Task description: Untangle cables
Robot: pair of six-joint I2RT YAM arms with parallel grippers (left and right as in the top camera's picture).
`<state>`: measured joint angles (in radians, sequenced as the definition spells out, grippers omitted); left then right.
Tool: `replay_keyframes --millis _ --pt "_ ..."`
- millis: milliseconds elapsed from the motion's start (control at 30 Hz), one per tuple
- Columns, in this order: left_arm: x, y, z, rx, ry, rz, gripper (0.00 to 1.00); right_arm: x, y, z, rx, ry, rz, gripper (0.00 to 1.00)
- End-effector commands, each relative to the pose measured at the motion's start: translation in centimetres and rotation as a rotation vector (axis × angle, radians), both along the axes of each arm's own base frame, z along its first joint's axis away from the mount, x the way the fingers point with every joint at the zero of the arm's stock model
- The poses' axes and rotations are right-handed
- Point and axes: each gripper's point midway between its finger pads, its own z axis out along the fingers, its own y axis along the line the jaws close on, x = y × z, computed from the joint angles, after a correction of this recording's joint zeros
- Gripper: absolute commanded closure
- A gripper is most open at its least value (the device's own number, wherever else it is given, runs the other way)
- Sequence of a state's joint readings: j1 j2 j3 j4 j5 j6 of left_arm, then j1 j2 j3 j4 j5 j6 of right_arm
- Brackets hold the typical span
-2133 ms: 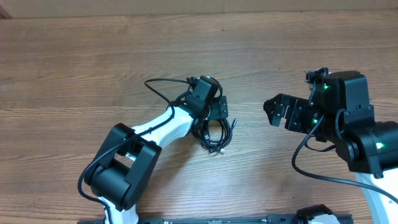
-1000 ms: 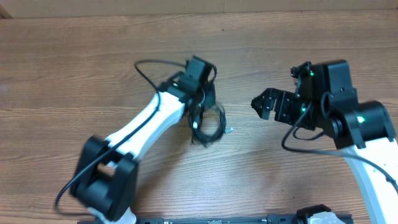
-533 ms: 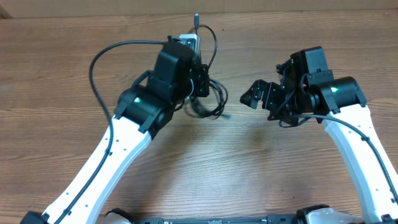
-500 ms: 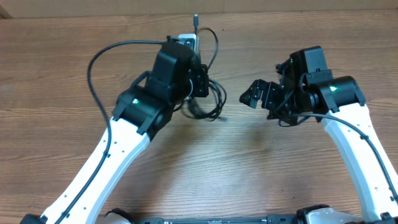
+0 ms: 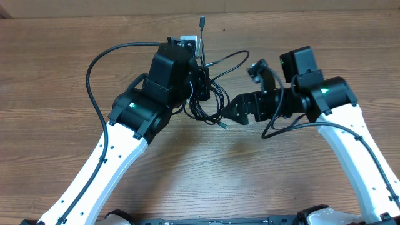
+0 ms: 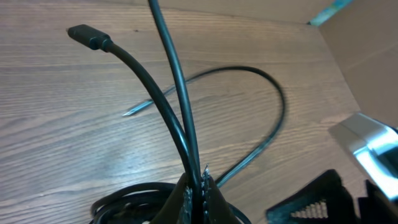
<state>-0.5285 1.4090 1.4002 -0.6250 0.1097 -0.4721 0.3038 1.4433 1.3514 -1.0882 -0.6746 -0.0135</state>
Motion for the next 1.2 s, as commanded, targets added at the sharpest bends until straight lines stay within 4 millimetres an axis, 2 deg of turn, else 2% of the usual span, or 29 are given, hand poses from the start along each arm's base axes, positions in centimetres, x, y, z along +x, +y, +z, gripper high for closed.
replay_keyframes --millis 0,33,100,400,533,700,767,867,1067,1167 --pt "-0.6 -0.7 2.0 -0.07 -0.014 -0.031 0.96 -0.4 1.6 0.4 0.025 -0.074 0.1 0.0" --pt "-0.7 -0.8 2.0 -0.073 -0.013 -0.037 0.96 -0.3 2.0 0.5 0.029 -0.087 0.109 0.04" --pt "-0.7 -0.9 2.0 -0.074 -0.011 -0.041 0.96 -0.1 2.5 0.6 0.037 -0.11 0.121 0.04" --pt "-1.2 -0.5 1.1 -0.026 0.003 -0.06 0.96 0.6 2.3 0.9 0.044 -0.131 0.105 0.04" --pt "-0.7 -0.2 1.5 -0.123 0.06 0.03 0.96 0.4 2.4 0.7 0.035 -0.121 0.108 0.05" --pt "0.2 0.9 1.8 -0.227 0.122 0.142 0.96 1.0 2.0 -0.5 -0.018 -0.115 0.088 0.16" --pt "0.1 0.8 1.8 -0.264 0.154 0.14 0.96 1.3 2.0 -1.1 -0.03 -0.102 0.085 0.23" --pt "-0.3 0.4 2.0 -0.306 0.189 0.106 0.96 1.5 2.1 -1.6 -0.033 -0.093 0.085 0.28" --pt "-0.6 0.3 2.1 -0.338 0.226 0.087 0.96 2.4 2.4 -1.1 -0.005 -0.074 0.019 0.34" --pt "-0.8 0.1 2.1 -0.385 0.271 0.114 0.96 2.8 2.6 -0.8 0.008 -0.081 0.003 0.4"
